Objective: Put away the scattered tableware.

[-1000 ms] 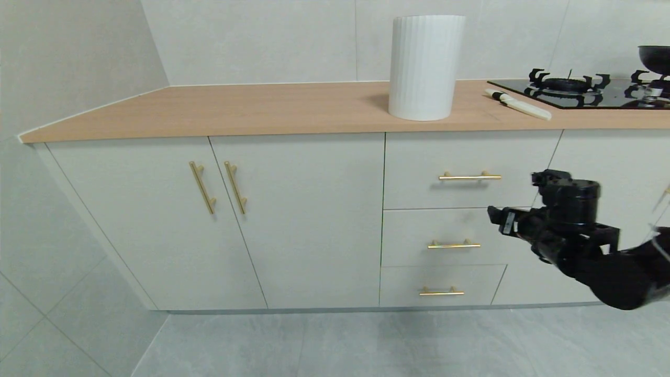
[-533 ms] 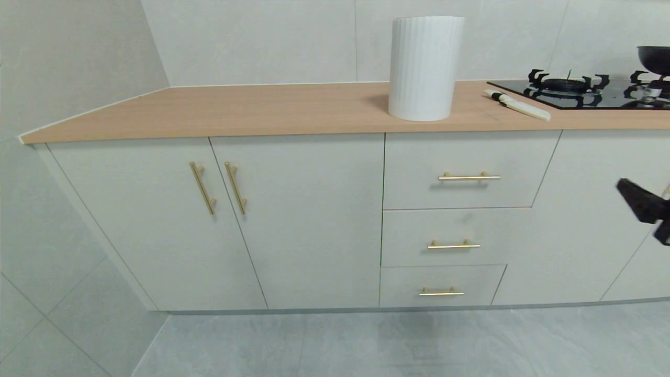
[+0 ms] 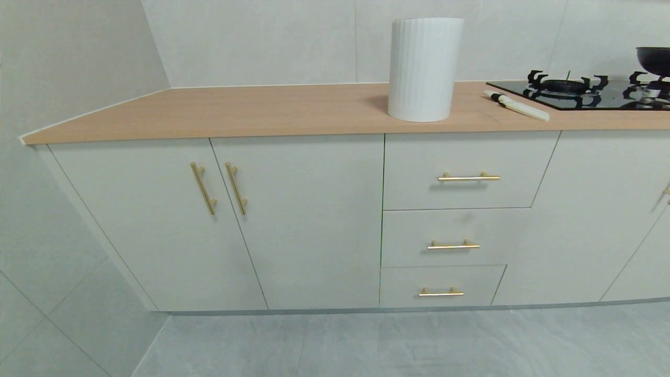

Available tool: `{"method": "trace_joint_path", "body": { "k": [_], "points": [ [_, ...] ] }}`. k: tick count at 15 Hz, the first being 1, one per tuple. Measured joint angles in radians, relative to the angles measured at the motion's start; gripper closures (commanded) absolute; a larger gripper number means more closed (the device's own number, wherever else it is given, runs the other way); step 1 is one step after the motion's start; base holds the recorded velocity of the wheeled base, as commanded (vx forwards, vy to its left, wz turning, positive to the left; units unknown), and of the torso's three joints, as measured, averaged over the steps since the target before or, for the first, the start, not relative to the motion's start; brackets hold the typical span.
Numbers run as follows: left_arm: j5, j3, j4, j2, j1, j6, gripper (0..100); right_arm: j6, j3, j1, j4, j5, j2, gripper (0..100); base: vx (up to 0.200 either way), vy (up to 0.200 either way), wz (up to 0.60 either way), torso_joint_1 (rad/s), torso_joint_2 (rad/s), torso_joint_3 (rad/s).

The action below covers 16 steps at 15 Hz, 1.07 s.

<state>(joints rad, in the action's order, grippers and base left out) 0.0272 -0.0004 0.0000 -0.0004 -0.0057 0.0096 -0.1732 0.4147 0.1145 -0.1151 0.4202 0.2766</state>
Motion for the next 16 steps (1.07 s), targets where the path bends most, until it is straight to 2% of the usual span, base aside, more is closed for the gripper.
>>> {"method": "trace_joint_path", "body": {
  "k": [3, 6, 8, 11, 16],
  "points": [
    [0.000, 0.000, 0.000, 0.000, 0.000, 0.001, 0, -0.020, 0.007, -0.078, 0.070, -0.043, -0.165, 0, 0.000, 0.000, 0.00, 0.000, 0.00, 0.000],
    [0.000, 0.000, 0.000, 0.000, 0.000, 0.001, 0, 0.025, -0.038, -0.107, 0.121, -0.103, -0.247, 0, 0.000, 0.000, 0.00, 0.000, 0.00, 0.000],
    [0.000, 0.000, 0.000, 0.000, 0.000, 0.001, 0, 0.084, -0.094, -0.112, 0.121, -0.176, -0.267, 0, 0.000, 0.000, 0.00, 0.000, 0.00, 0.000],
    [0.000, 0.000, 0.000, 0.000, 0.000, 0.001, 0, 0.163, -0.259, -0.113, 0.124, -0.352, -0.277, 0, 0.000, 0.000, 0.00, 0.000, 0.00, 0.000],
    [0.000, 0.000, 0.000, 0.000, 0.000, 0.001, 0, 0.176, -0.383, -0.113, 0.111, -0.412, -0.280, 0, 0.000, 0.000, 0.00, 0.000, 0.00, 0.000]
  ]
}}
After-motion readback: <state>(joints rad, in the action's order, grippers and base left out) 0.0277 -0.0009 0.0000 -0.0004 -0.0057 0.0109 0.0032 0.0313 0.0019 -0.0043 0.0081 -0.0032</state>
